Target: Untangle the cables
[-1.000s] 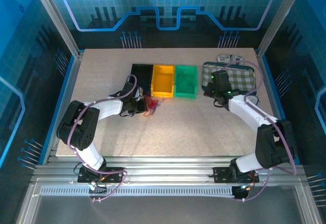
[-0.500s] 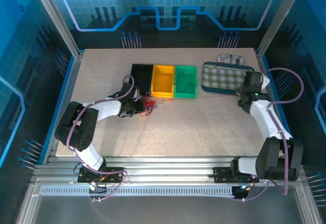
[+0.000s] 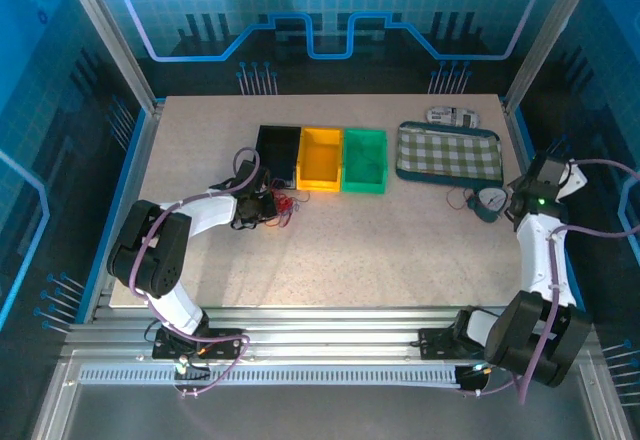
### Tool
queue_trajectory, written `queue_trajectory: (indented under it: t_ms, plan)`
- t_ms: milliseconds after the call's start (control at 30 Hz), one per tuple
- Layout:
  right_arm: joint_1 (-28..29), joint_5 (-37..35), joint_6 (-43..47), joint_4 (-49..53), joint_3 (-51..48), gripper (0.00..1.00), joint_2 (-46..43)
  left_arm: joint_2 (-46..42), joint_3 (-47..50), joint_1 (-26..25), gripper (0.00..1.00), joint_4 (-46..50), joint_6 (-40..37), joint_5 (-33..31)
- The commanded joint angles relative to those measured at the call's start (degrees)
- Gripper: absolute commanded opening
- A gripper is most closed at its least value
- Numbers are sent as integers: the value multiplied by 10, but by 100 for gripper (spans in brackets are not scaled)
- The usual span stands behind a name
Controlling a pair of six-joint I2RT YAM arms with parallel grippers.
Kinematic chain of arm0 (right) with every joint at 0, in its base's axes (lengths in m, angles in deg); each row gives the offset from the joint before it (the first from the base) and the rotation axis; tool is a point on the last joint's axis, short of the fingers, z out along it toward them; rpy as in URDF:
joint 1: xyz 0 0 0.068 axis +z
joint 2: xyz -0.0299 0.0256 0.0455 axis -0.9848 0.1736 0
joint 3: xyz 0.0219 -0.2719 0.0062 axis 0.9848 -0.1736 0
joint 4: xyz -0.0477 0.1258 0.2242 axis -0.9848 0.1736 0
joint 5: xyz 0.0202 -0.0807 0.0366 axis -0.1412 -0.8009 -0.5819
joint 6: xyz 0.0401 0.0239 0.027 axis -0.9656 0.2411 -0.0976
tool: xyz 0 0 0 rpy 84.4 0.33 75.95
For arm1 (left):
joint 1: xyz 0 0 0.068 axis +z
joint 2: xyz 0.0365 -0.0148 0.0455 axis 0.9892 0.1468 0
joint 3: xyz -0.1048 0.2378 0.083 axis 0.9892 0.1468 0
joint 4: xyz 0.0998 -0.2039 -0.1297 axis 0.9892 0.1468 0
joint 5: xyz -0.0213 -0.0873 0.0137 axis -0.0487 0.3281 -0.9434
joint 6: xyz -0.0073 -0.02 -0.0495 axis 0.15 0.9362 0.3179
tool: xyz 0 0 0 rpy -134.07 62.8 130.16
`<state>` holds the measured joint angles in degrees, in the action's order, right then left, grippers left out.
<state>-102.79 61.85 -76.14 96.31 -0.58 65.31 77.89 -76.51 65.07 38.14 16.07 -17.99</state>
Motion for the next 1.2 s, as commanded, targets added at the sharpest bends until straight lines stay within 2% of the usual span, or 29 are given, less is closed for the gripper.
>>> queue_trajectory:
  t_ms: [0,100,267,333,400,467,533,833,967,1167]
  plan:
    - [46,75,16,-38,-31,0,3,14,-9,9,0,38,0,-6]
    - [127,100,47,-65,-35,0,22,25,-13,4,0,9,-25,53]
    - [280,96,86,-65,-13,0,77,34,-31,-27,0,-8,-79,110]
    - [337,86,101,-61,-1,0,92,39,-40,-37,0,-8,-93,124]
    - [403,45,135,-67,20,0,98,47,-50,-45,0,-2,-103,131]
    - [438,28,159,-72,53,0,104,53,-57,-51,0,1,-109,137]
    - [455,25,170,-71,98,0,113,59,-64,-55,0,8,-115,134]
    - [489,141,260,-126,366,0,198,74,-76,-61,0,25,-111,109]
    - [497,187,267,-140,470,0,246,75,-78,-61,0,36,-106,90]
    - [504,199,260,-149,550,0,301,76,-79,-61,0,39,-104,83]
